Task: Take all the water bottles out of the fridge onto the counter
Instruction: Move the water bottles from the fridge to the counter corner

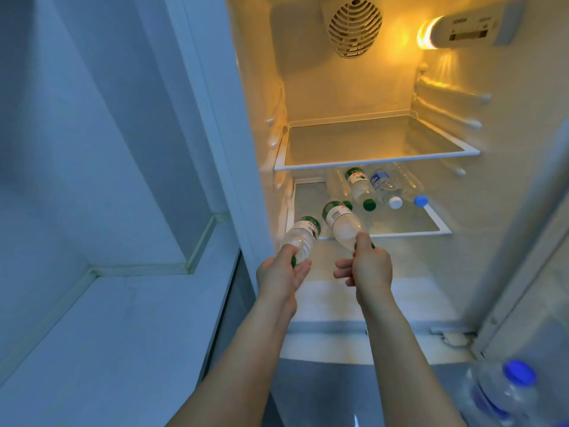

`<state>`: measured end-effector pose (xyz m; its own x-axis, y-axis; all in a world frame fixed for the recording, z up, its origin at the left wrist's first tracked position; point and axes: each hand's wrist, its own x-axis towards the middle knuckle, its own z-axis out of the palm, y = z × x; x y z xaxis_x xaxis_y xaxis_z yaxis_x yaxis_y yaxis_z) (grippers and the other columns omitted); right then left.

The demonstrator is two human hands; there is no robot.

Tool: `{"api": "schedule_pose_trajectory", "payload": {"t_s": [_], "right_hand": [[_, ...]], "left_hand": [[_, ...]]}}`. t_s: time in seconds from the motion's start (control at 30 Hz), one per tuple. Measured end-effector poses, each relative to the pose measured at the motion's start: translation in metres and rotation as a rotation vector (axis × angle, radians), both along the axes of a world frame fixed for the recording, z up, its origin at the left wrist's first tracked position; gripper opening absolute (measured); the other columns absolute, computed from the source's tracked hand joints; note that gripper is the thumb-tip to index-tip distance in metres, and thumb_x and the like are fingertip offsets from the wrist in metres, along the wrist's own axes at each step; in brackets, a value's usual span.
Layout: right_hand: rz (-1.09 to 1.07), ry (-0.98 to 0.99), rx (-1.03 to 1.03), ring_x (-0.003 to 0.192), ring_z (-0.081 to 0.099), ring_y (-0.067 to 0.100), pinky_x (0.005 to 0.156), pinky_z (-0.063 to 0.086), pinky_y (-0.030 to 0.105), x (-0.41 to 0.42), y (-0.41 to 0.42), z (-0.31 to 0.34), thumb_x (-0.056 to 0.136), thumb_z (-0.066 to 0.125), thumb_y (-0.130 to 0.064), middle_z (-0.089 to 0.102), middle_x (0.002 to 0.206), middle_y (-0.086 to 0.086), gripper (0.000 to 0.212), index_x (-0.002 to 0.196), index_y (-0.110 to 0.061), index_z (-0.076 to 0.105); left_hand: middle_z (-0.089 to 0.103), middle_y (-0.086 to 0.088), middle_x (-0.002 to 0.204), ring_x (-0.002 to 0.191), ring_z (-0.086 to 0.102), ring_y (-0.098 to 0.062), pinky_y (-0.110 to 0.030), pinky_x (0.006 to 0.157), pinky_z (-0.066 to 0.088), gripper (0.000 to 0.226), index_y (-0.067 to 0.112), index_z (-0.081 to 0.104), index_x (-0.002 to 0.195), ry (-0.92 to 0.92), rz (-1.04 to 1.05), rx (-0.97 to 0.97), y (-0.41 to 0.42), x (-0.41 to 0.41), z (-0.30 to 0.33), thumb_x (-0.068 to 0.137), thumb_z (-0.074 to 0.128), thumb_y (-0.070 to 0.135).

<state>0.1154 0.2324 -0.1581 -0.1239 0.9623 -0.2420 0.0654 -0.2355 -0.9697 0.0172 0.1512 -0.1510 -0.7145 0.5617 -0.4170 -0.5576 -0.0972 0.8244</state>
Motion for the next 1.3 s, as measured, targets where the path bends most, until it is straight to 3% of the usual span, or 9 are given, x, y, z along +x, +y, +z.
{"api": "schedule_pose_trajectory", "payload": {"t_s": [0.13, 0.23, 0.33, 0.4, 0.53, 0.67, 0.9, 1.07, 1.3], "right_hand": [[0.021, -0.019, 0.058, 0.056, 0.065, 0.034, 0.048, 0.041, 0.03, 0.022, -0.033, 0.016, 0.093, 0.038, -0.038, 0.069, 0.062, 0.016, 0.041, 0.072, -0.007, 0.055], [0.067, -0.079, 0.103, 0.047, 0.061, 0.031, 0.046, 0.039, 0.028, 0.041, -0.056, 0.032, 0.089, 0.04, -0.037, 0.068, 0.061, 0.017, 0.037, 0.074, -0.006, 0.055], [0.143, -0.24, 0.193, 0.046, 0.064, 0.03, 0.052, 0.046, 0.032, 0.057, -0.082, 0.045, 0.086, 0.042, -0.041, 0.068, 0.057, 0.013, 0.037, 0.078, -0.009, 0.058], [0.181, -0.387, 0.295, 0.046, 0.065, 0.026, 0.061, 0.053, 0.037, 0.062, -0.097, 0.052, 0.084, 0.041, -0.045, 0.068, 0.055, 0.008, 0.041, 0.077, -0.01, 0.061], [0.202, -0.634, 0.463, 0.06, 0.066, 0.028, 0.063, 0.048, 0.029, 0.051, -0.125, 0.059, 0.082, 0.042, -0.046, 0.067, 0.059, 0.007, 0.04, 0.07, -0.012, 0.062], [0.405, -0.78, 0.558, 0.067, 0.064, 0.03, 0.063, 0.044, 0.027, 0.018, -0.16, 0.047, 0.079, 0.046, -0.047, 0.063, 0.067, 0.008, 0.038, 0.064, -0.013, 0.054], [0.824, -0.809, 0.686, 0.063, 0.065, 0.027, 0.057, 0.043, 0.026, -0.046, -0.218, 0.018, 0.074, 0.054, -0.049, 0.062, 0.063, 0.005, 0.037, 0.063, -0.015, 0.051], [1.003, -0.801, 0.828, 0.054, 0.05, 0.021, 0.052, 0.037, 0.025, -0.098, -0.243, -0.001, 0.073, 0.057, -0.047, 0.051, 0.058, 0.001, 0.037, 0.064, -0.012, 0.047], [1.262, -0.692, 0.925, 0.052, 0.044, 0.02, 0.053, 0.034, 0.025, -0.16, -0.283, -0.012, 0.074, 0.058, -0.047, 0.044, 0.057, 0.001, 0.038, 0.065, -0.013, 0.044]], "left_hand": [[0.066, -0.016, 0.089, 0.077, 0.072, -0.025, -0.038, 0.09, 0.057, 0.021, 0.001, 0.053, 0.099, 0.112, -0.019, -0.064, -0.049, 0.005, 0.012, 0.086, 0.064, 0.012], [0.063, -0.022, 0.091, 0.069, 0.071, -0.025, -0.033, 0.076, 0.057, 0.022, 0.004, 0.05, 0.094, 0.259, -0.051, -0.117, -0.084, 0.001, 0.017, 0.082, 0.066, 0.015], [0.064, -0.023, 0.093, 0.07, 0.072, -0.03, -0.038, 0.068, 0.058, 0.03, 0.011, 0.05, 0.086, 0.534, -0.061, -0.28, -0.122, -0.007, 0.019, 0.072, 0.068, 0.03], [0.061, -0.01, 0.077, 0.071, 0.07, -0.034, -0.038, 0.063, 0.056, 0.029, 0.014, 0.048, 0.077, 0.776, -0.084, -0.407, -0.147, -0.011, 0.025, 0.069, 0.062, 0.039], [0.052, -0.004, 0.06, 0.059, 0.068, -0.03, -0.031, 0.053, 0.044, 0.03, 0.016, 0.041, 0.066, 1.089, -0.171, -0.679, -0.192, -0.015, 0.027, 0.07, 0.052, 0.044], [0.061, -0.008, 0.067, 0.056, 0.067, -0.028, -0.036, 0.06, 0.055, 0.03, 0.013, 0.047, 0.067, 1.079, -0.211, -0.849, -0.241, -0.024, 0.01, 0.072, 0.054, 0.042], [0.06, -0.008, 0.072, 0.065, 0.066, -0.028, -0.035, 0.059, 0.053, 0.03, 0.012, 0.047, 0.07, 0.993, -0.14, -1.036, -0.316, -0.043, -0.02, 0.074, 0.06, 0.039], [0.05, -0.004, 0.065, 0.068, 0.065, -0.03, -0.03, 0.052, 0.038, 0.033, 0.013, 0.04, 0.067, 0.891, 0.017, -1.108, -0.365, -0.055, -0.029, 0.073, 0.061, 0.038], [0.055, -0.007, 0.065, 0.063, 0.063, -0.027, -0.032, 0.052, 0.044, 0.037, 0.01, 0.042, 0.066, 0.745, 0.257, -1.233, -0.417, -0.051, -0.026, 0.072, 0.061, 0.042]]}}
